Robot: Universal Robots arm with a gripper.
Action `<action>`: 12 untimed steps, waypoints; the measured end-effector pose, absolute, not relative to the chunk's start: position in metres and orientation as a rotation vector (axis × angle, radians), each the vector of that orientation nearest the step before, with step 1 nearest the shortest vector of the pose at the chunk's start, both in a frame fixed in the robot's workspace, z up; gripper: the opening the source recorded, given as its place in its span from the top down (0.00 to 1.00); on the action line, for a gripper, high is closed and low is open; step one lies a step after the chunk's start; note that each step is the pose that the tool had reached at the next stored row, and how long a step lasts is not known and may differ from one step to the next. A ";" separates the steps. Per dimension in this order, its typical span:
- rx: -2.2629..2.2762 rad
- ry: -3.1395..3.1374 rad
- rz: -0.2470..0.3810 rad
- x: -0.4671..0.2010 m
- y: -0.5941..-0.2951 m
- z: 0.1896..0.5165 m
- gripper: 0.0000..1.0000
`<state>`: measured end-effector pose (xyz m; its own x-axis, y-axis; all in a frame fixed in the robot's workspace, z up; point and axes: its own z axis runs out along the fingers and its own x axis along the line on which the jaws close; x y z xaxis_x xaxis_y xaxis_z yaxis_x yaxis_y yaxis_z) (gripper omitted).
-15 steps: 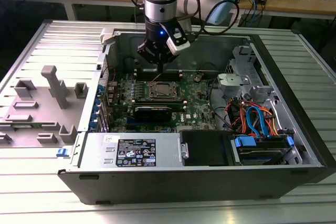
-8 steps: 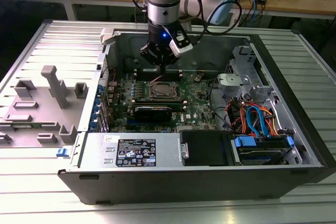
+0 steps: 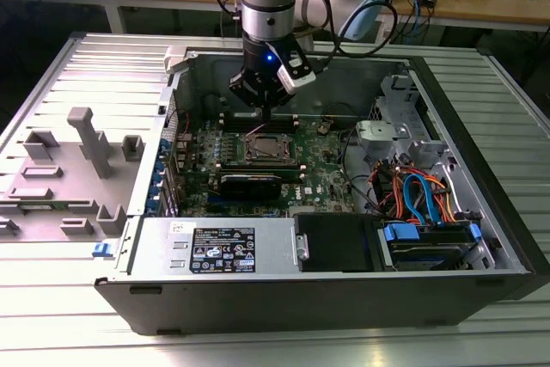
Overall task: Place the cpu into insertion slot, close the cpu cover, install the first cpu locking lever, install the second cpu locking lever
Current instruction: 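Install the first cpu locking lever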
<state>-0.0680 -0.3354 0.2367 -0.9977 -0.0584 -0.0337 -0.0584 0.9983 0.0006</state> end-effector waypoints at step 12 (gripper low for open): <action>-0.093 3.106 0.003 -0.080 -0.335 0.240 0.89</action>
<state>-0.0796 -0.3354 0.2395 -0.9976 -0.0597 -0.0344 -0.0598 0.9982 0.0006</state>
